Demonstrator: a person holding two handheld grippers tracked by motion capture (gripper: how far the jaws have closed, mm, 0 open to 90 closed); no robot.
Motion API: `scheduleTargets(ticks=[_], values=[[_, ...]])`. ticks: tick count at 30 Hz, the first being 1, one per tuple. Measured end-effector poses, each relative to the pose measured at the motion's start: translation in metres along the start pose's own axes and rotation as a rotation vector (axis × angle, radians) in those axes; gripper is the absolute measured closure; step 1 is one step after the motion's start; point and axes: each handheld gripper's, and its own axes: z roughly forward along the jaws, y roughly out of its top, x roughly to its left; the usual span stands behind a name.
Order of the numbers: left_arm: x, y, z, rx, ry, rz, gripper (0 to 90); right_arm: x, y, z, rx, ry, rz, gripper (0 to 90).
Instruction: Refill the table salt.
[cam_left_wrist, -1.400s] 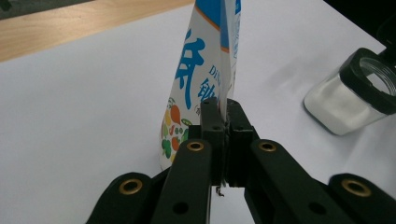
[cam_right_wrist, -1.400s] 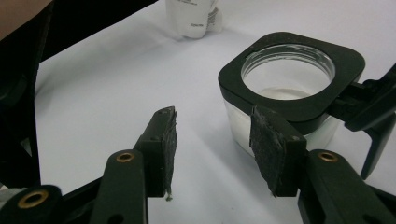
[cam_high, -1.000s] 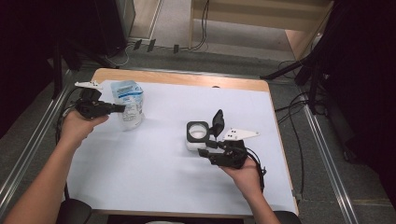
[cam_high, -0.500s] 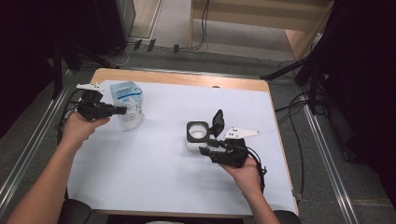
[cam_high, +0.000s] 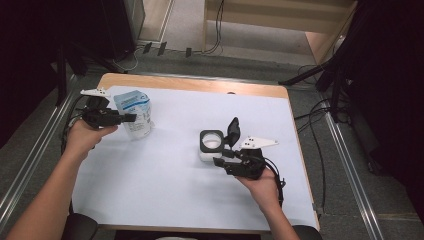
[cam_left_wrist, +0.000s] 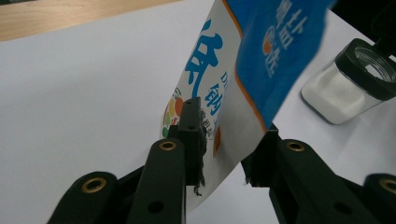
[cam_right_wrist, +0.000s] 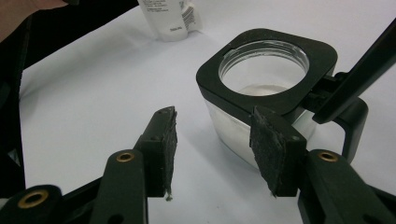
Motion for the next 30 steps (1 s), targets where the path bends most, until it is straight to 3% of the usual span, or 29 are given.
scheduleTargets(ticks=[6,11,17,24,30], values=[[-0.002,0.000,-0.001,0.000,-0.011,0.006,66.8,0.000,0.000,-0.001,-0.004,-0.003,-0.005,52.6],[-0.004,0.000,-0.003,-0.012,-0.008,0.034,58.4,-0.002,0.001,-0.003,-0.007,-0.008,-0.002,52.6],[-0.007,-0.002,-0.009,-0.014,-0.003,0.027,53.5,-0.003,0.002,-0.006,-0.014,-0.008,0.001,53.0],[-0.012,-0.007,-0.019,0.013,0.019,0.041,48.9,-0.007,0.006,-0.016,-0.027,-0.010,-0.006,55.4],[-0.017,-0.016,-0.029,0.011,0.026,0.028,47.5,-0.009,0.005,-0.023,-0.010,0.032,0.005,59.7]])
